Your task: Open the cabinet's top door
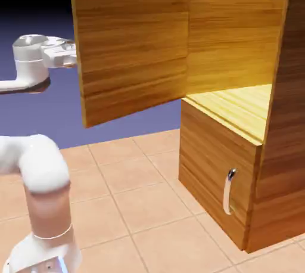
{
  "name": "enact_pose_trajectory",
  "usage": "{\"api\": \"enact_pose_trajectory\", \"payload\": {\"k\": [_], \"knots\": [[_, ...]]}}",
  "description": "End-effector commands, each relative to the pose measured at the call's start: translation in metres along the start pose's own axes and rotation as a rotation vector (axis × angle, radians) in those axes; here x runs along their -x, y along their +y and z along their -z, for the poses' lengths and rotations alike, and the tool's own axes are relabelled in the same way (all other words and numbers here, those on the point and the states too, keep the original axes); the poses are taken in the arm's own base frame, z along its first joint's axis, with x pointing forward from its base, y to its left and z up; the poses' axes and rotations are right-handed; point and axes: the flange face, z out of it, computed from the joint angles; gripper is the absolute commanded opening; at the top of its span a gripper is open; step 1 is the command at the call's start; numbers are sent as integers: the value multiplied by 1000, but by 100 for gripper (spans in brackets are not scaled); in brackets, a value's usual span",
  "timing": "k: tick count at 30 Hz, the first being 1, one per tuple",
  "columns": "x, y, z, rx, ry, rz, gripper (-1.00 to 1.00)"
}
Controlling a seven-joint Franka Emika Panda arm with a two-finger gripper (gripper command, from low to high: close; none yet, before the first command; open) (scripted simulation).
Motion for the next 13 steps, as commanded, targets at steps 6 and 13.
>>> {"api": "enact_pose_trajectory", "payload": {"k": [6, 13], "knots": [[16, -16, 47, 94, 94, 0, -100], [34, -34, 87, 180, 180, 0, -100]]}}
